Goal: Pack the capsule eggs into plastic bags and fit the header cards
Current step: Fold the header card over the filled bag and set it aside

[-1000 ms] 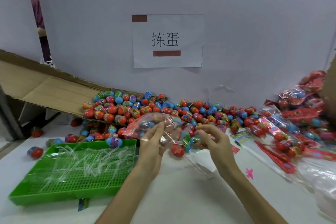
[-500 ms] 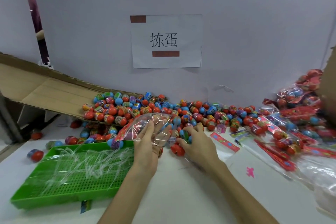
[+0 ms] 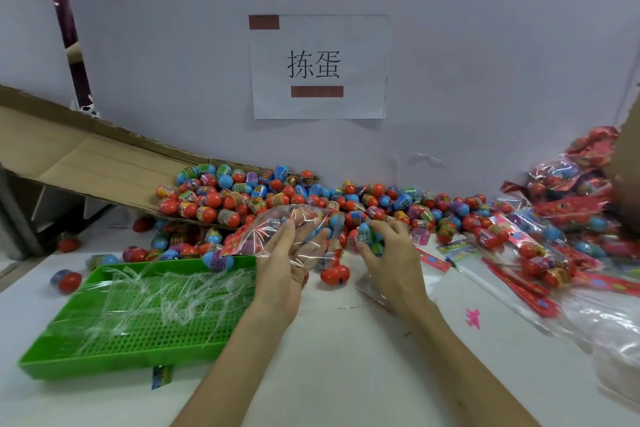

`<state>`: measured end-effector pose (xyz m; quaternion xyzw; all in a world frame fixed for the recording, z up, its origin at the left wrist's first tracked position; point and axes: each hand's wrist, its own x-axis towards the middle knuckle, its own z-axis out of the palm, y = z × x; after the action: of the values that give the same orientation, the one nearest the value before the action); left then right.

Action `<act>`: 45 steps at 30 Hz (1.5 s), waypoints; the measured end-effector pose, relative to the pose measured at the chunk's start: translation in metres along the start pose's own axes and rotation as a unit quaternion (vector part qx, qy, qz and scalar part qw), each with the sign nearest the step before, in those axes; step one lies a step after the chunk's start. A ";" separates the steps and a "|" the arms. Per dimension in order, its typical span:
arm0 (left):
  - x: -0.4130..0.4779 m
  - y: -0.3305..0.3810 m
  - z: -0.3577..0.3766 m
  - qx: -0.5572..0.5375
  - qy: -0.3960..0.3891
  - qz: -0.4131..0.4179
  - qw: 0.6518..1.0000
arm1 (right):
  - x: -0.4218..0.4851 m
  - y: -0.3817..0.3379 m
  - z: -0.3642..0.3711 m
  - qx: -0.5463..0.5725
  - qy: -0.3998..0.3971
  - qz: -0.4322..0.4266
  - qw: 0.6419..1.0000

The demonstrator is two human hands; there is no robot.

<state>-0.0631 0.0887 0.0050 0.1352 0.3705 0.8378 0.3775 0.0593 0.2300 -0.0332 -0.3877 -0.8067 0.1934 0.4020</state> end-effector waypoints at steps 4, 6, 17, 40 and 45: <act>0.000 0.001 0.000 -0.001 0.004 -0.003 1.000 | 0.012 0.008 -0.006 -0.013 0.024 0.065 0.998; 0.000 0.001 0.000 -0.002 0.005 -0.005 1.000 | 0.015 0.013 -0.005 -0.042 -0.026 0.085 0.995; 0.004 -0.001 -0.005 -0.012 0.005 -0.008 1.000 | 0.011 0.016 -0.005 0.005 -0.059 0.068 0.996; 0.006 -0.003 -0.006 0.004 0.020 0.025 0.999 | -0.011 -0.053 -0.022 0.310 -0.051 -0.051 0.948; 0.002 -0.007 -0.002 0.043 -0.022 0.012 0.999 | -0.019 -0.054 -0.015 0.246 -0.022 -0.050 0.968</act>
<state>-0.0618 0.0917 -0.0015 0.1740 0.3967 0.8224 0.3689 0.0526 0.1811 -0.0001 -0.2321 -0.7612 0.3736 0.4765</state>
